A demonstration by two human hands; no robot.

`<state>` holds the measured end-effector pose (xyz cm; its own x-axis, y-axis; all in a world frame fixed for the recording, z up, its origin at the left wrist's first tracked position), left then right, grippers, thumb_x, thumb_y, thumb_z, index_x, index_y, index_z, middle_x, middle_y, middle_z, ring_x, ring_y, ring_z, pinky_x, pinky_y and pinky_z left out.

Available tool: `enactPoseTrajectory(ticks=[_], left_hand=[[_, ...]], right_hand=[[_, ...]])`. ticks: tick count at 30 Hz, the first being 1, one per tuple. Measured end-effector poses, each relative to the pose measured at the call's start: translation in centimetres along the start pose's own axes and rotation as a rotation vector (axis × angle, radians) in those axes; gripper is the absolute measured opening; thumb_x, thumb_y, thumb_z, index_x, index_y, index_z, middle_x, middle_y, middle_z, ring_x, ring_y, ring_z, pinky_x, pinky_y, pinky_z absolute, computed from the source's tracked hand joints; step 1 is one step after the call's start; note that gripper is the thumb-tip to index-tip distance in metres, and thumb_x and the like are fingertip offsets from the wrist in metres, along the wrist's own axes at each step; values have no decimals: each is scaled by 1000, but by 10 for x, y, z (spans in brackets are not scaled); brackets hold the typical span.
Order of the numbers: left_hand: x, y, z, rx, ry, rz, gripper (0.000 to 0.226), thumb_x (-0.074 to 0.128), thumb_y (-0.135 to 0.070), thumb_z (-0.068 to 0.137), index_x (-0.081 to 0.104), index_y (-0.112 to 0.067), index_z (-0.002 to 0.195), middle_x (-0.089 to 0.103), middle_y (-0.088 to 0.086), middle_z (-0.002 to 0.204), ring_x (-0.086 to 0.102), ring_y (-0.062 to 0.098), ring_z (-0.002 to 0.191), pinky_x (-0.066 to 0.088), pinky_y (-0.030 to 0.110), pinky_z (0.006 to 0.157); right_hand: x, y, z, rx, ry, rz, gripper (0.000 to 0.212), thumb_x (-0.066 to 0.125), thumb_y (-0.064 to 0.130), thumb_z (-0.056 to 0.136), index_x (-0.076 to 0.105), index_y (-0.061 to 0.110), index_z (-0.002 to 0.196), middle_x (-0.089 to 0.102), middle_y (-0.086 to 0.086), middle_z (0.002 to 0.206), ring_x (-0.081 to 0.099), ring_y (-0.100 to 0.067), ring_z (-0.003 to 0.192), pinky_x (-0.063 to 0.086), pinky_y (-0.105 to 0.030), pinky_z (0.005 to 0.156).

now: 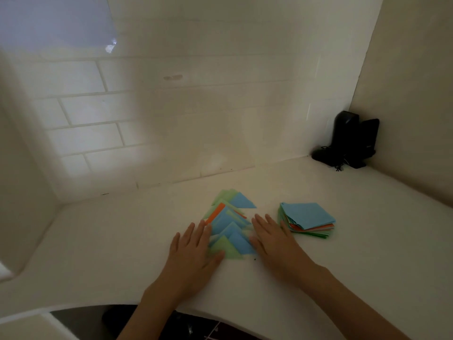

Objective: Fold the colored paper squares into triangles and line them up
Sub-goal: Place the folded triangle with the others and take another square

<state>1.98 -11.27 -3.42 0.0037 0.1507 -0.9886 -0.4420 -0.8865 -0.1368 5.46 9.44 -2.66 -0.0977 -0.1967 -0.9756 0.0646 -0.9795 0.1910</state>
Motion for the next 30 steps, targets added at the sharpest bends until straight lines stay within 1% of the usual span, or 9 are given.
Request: enactPoseTrajectory(ticks=[3,5,8,10,12,15,17,23,30], left_hand=[[3,-7,-1,11,27,3,127,-43,-78,40,-7,-24,149,-13,-4,157,-11,17,144,-6,40,115],[5,-14,-2,23,25,15,128,-44,-76,41,-5,-23,150,-12,1,157,-10,20,145,-8,40,114],[4,-20,-4,15,14,13,126,-44,-76,41,-7,-22,150,-12,5,158,-10,22,145,-8,40,114],[2,-16,-2,-1,10,-17,121,-39,-81,42,-14,-26,148,-15,1,157,-12,19,144,-6,40,115],[-2,-6,5,-2,15,-84,115,-25,-89,47,-18,-32,146,-16,-3,157,-13,16,144,-6,38,115],[-12,7,15,60,30,-147,99,4,-93,58,-24,-44,139,-17,-11,155,-15,10,143,-7,35,115],[-16,10,18,101,36,-119,99,13,-92,63,-22,-43,141,-19,-17,151,-15,7,142,-7,35,115],[-6,13,16,123,50,-30,114,-3,-95,53,-9,-32,148,-14,-17,155,-15,6,142,-6,40,117],[-1,11,14,126,16,25,110,-7,-91,57,-11,-30,149,-18,-15,153,-16,9,143,-9,41,116]], right_hand=[[8,9,-2,56,-37,-151,85,-9,45,98,68,13,113,62,-2,125,59,-24,116,48,-49,89],[18,19,-1,38,-65,-155,77,-1,36,101,73,17,100,67,0,117,63,-21,109,51,-49,82],[14,30,-5,37,-78,-137,81,-7,39,99,69,16,111,60,-2,128,55,-20,120,44,-47,95],[8,30,1,6,-80,-44,87,-18,48,90,44,13,138,34,-7,150,28,-22,140,20,-44,113],[1,18,14,51,-121,84,71,-6,47,93,19,13,148,13,-9,157,7,-21,145,4,-39,117],[-8,5,44,179,-99,229,54,18,34,102,9,10,150,10,-9,157,5,-21,145,5,-37,118],[-11,5,64,212,-31,229,54,18,33,103,6,10,150,7,-8,158,3,-22,145,2,-40,118],[1,24,91,127,158,82,51,16,24,103,4,4,148,3,-10,158,2,-25,145,0,-49,117],[-1,35,84,81,-20,333,49,18,25,103,16,4,148,14,-10,156,9,-22,145,4,-40,118]])
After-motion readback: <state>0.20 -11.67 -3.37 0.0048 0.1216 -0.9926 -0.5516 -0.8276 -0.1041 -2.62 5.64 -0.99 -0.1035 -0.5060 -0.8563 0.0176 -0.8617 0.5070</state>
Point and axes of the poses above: each hand's wrist, its own z-axis towards the middle knuckle, its own x-axis out of the palm, y = z × x, the point moved 2 cm from there along z, towards the middle knuckle
